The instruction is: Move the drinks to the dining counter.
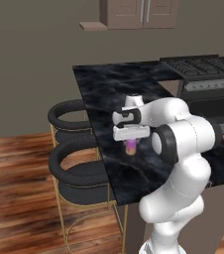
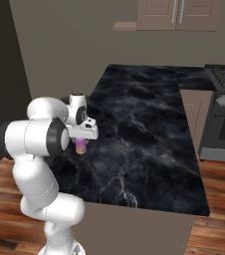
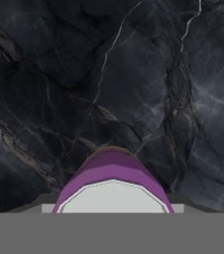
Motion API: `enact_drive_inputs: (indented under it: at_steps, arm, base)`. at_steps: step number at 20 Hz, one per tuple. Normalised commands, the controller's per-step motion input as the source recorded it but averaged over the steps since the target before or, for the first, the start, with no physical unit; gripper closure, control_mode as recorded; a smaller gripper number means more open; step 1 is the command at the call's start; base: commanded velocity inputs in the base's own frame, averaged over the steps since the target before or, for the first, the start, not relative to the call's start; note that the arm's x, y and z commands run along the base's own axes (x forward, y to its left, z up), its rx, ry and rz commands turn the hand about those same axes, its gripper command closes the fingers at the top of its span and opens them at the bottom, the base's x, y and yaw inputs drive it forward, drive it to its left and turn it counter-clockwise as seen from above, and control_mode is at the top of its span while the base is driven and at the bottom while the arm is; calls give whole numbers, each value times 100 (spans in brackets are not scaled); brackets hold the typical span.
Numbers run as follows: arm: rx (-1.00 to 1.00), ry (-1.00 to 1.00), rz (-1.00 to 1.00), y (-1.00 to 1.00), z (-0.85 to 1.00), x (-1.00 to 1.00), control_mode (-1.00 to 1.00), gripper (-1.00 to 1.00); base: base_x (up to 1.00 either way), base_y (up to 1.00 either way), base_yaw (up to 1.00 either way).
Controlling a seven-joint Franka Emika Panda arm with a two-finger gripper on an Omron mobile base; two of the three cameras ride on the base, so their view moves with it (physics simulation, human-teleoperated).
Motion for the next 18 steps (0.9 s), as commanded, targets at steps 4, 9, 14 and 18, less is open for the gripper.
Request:
enact_drive_inputs:
  at_steps: [4,9,14,18]
  arm:
    - [0,4,0,0,-22,0,-100,100]
    - [0,4,0,2,-16,0,-100,100]
    - [0,0,0,0,0,0,-100,-100]
    - [0,0,0,0,0,0,-100,-100]
  base:
    - [0,0,0]
    - [0,0,0]
    - [0,0,0]
    - [0,0,0]
